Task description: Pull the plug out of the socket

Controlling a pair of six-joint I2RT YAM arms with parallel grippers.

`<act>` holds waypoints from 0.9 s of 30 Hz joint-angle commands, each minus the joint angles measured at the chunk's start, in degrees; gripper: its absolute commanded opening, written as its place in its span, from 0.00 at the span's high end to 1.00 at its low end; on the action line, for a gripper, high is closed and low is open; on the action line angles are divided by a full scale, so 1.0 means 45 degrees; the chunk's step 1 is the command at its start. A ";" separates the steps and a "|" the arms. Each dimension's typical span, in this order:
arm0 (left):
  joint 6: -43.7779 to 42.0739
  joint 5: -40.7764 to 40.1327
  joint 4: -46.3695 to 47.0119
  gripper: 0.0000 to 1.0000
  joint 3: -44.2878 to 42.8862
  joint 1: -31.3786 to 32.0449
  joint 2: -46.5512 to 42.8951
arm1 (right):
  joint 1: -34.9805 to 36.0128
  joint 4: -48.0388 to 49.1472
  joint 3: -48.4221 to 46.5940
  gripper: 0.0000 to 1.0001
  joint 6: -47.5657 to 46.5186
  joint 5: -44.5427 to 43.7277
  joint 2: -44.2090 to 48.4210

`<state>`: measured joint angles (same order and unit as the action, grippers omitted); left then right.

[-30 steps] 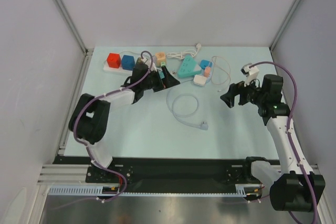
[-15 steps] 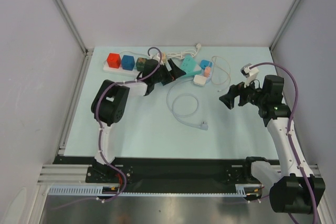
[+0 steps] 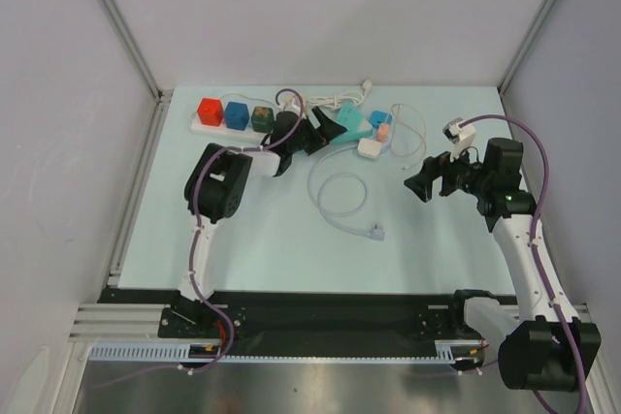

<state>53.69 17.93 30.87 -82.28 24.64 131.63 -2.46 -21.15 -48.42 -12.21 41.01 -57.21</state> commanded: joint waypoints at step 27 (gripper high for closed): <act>0.1662 0.0525 0.3313 0.36 -0.2223 0.0110 0.2017 | -0.0020 0.0090 -0.0313 0.00 -0.0334 0.0046 0.0116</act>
<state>60.58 18.33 39.13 -89.52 24.91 140.40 -2.46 -21.23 -48.42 -12.78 41.01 -57.21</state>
